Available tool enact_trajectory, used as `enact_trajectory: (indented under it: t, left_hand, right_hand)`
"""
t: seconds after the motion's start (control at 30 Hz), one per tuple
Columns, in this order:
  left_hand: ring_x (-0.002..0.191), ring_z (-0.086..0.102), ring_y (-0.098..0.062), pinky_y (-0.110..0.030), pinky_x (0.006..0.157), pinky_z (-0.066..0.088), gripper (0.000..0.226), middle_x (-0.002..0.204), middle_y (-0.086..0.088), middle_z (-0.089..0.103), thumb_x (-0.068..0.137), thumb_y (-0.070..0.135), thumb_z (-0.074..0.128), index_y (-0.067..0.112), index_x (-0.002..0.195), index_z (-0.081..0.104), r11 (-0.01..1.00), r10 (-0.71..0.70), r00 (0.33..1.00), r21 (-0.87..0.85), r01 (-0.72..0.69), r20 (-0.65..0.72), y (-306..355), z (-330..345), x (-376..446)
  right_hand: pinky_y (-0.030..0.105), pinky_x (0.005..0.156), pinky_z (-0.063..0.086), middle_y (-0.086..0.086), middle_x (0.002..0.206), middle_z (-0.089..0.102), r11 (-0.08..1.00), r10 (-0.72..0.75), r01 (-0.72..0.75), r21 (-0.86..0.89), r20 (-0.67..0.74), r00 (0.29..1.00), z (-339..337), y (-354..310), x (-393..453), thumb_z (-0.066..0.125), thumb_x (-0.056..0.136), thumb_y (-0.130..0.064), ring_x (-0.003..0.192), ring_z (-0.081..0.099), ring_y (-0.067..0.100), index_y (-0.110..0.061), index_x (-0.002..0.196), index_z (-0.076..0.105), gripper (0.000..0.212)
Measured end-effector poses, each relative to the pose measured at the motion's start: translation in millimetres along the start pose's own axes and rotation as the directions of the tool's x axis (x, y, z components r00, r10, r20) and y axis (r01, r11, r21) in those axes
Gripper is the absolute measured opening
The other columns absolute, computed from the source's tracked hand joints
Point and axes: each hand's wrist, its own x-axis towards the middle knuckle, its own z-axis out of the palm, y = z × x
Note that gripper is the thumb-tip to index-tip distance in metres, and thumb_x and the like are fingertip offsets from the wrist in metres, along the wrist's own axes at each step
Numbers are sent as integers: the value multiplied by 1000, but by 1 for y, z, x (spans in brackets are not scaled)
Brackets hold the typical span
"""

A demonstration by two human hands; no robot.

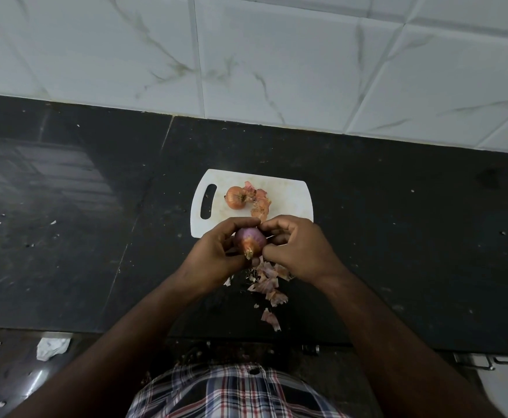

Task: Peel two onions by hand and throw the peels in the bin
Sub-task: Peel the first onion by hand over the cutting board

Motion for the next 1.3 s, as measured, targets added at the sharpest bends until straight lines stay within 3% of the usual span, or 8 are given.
enact_trajectory:
  t: [0.13, 0.27, 0.57, 0.73, 0.9, 1.07, 1.3]
  left_hand:
    - [115, 66, -15, -35, 96, 56, 65, 122, 9, 68, 74, -4, 83, 29, 127, 62, 987, 59, 998, 147, -59, 10, 2, -1, -1]
    - [117, 64, -12, -39, 100, 54, 65, 123, 15, 67, 77, 0, 81, 36, 128, 60, 962, 105, 994, 251, -103, 6, 3, -1, -3]
    - [118, 63, -11, -40, 99, 54, 67, 124, 17, 66, 77, 1, 80, 41, 126, 59, 936, 151, 989, 320, -147, 13, 3, -1, -5]
    - [117, 64, -12, -35, 95, 56, 67, 125, 13, 65, 75, 2, 84, 36, 127, 60, 959, 108, 994, 263, -108, 16, 0, 0, -6]
    - [111, 69, -16, -31, 90, 58, 64, 124, 2, 66, 73, -4, 84, 23, 127, 61, 992, 19, 999, 126, -15, -30, 0, -6, -3]
    - [105, 71, -18, -25, 81, 57, 61, 121, -2, 68, 75, -7, 81, 19, 126, 61, 999, -8, 998, 52, 11, -64, 1, -4, -3]
    - [106, 71, -18, -25, 83, 58, 61, 124, -3, 66, 74, -5, 83, 17, 126, 61, 999, -17, 996, 28, 20, -83, 0, -3, -3]
  right_hand:
    - [15, 70, 56, -16, 88, 70, 996, -40, 41, -83, 7, 999, -2, -4, -1, 78, 71, -13, 80, 69, -3, -25, 105, 72, 37]
    - [17, 71, 57, -15, 89, 71, 994, -37, 39, -103, 22, 999, -2, -5, -2, 79, 70, -15, 80, 69, -2, -24, 105, 71, 37]
    - [15, 70, 57, -10, 86, 71, 991, -24, 26, -135, 13, 1000, 1, -2, -2, 78, 72, -12, 77, 69, -1, -19, 103, 72, 33]
    - [26, 74, 59, -7, 84, 73, 987, -49, 39, -154, -63, 997, 3, 3, 0, 72, 76, -5, 77, 69, 4, -18, 97, 75, 25]
    - [43, 81, 62, 0, 91, 76, 986, 50, -45, 162, -24, 998, 0, 7, -1, 62, 87, 0, 83, 74, 16, -21, 98, 76, 27]
    - [30, 81, 60, -14, 93, 75, 997, -31, 35, 64, -54, 998, 5, 4, -9, 75, 85, -18, 85, 71, 0, -26, 104, 75, 21]
    - [17, 80, 55, -8, 96, 76, 986, -166, 155, -65, -238, 957, 20, 10, -12, 69, 88, -11, 88, 68, -1, -16, 105, 78, 20]
